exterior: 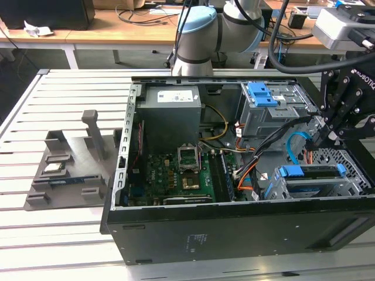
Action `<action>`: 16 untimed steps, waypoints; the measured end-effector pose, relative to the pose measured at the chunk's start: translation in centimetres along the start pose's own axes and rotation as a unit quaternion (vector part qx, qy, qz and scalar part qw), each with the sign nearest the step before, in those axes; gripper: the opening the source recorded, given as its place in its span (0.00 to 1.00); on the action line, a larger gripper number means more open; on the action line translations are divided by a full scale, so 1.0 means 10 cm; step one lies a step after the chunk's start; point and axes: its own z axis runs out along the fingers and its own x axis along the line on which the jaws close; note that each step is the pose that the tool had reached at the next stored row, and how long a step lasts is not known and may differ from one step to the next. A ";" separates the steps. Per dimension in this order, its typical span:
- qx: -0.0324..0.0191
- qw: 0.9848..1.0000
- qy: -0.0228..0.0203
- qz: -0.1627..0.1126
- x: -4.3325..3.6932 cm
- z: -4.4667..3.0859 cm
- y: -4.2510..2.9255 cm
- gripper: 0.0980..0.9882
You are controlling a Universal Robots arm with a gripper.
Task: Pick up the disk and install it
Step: 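Insert the disk into the insertion slot, then insert the first disk wire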
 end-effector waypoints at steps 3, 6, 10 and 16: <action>0.000 1.000 0.000 0.000 0.000 0.001 0.000 0.01; 0.000 1.000 0.000 0.000 0.000 0.002 0.000 0.15; 0.000 1.000 0.000 0.000 0.000 0.003 0.000 0.30; 0.000 1.000 0.001 -0.001 -0.080 -0.004 -0.181 0.30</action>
